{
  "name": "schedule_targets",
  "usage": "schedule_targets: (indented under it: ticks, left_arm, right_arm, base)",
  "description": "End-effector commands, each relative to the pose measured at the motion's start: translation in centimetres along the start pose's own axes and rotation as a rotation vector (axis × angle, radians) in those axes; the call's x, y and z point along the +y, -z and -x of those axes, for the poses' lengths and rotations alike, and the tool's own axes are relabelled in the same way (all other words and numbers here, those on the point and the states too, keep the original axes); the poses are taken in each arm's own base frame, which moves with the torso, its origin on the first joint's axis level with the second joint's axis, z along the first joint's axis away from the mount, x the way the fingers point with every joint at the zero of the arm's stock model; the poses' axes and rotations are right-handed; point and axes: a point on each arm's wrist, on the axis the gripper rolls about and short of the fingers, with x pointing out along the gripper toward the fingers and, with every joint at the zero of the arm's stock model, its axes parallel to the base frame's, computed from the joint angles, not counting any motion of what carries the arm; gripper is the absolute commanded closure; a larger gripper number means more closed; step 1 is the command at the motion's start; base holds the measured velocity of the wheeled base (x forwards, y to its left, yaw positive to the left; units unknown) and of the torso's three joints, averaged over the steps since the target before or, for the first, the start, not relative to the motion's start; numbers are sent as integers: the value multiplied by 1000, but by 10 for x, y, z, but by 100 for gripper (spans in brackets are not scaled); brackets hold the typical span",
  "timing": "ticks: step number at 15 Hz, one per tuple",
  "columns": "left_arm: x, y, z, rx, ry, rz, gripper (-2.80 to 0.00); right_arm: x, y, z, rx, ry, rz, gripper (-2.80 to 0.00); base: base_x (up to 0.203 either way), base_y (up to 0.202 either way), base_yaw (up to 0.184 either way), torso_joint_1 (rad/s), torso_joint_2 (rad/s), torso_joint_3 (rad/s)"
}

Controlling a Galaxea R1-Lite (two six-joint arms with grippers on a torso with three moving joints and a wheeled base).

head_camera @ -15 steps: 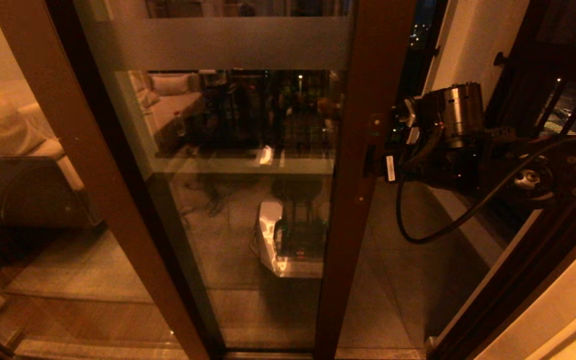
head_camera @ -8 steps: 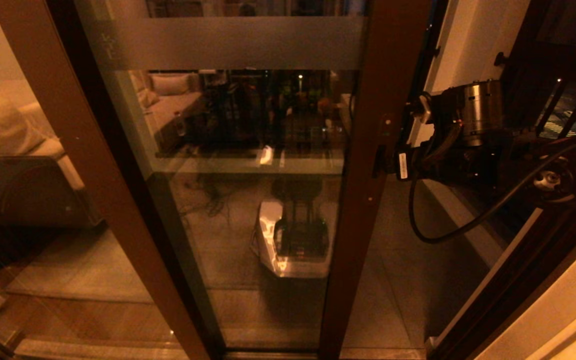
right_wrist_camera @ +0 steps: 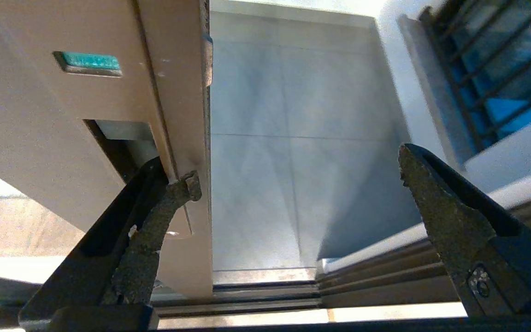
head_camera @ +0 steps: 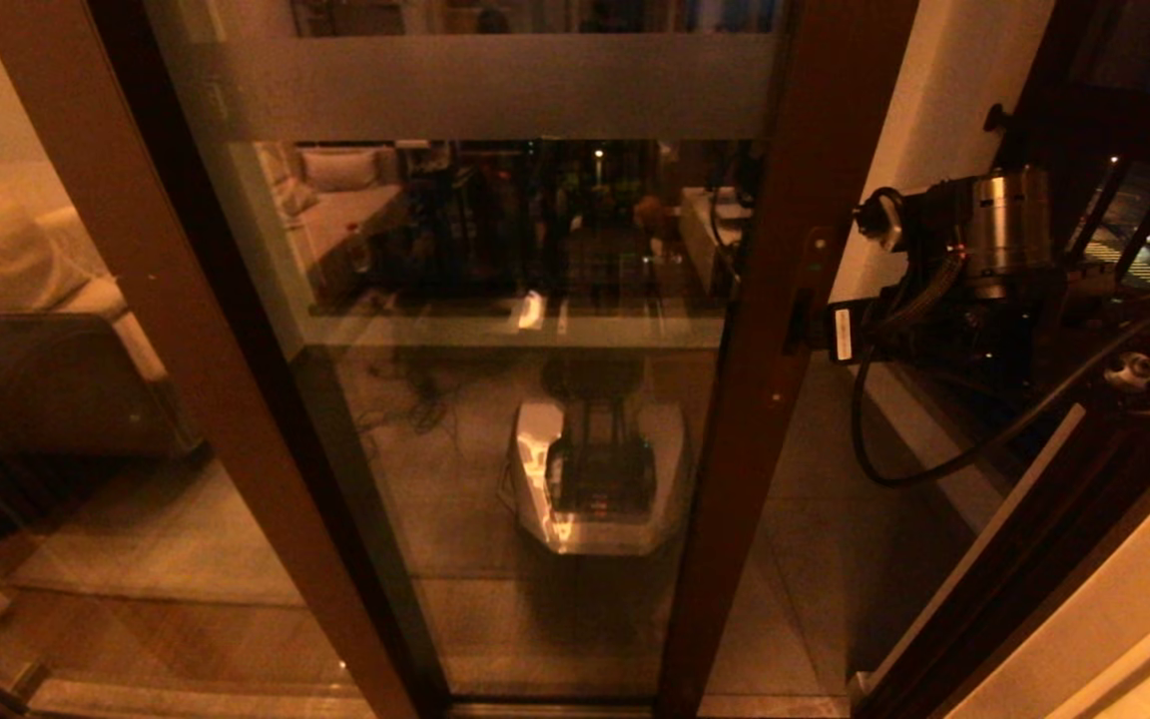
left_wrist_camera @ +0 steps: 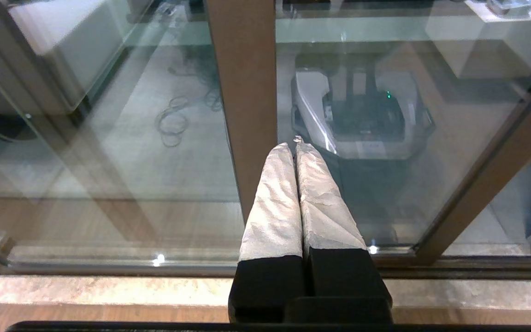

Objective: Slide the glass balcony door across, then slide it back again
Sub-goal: Close the slid door

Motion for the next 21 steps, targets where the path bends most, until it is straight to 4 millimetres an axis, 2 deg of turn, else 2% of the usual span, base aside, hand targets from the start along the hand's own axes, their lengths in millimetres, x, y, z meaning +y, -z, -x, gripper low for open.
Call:
schedule_targets:
  ticks: [1, 10, 16, 21]
  left_arm:
    - [0, 0, 0, 2, 0, 0, 0]
    - [0, 0, 0, 2, 0, 0, 0]
    - [0, 0, 0, 2, 0, 0, 0]
    - [0, 0, 0, 2, 0, 0, 0]
  right_arm:
    - [-6, 3, -2, 3, 12, 0, -280]
    - [-23, 12, -5, -17, 60, 18, -280]
    - [-31, 20, 9, -39, 66, 5, -280]
    - [-35, 14, 21, -86, 70, -15, -280]
  base:
    - [0, 0, 0, 0, 0, 0]
    - [0, 0, 0, 0, 0, 0]
    - [0, 0, 0, 0, 0, 0]
    - [0, 0, 0, 0, 0, 0]
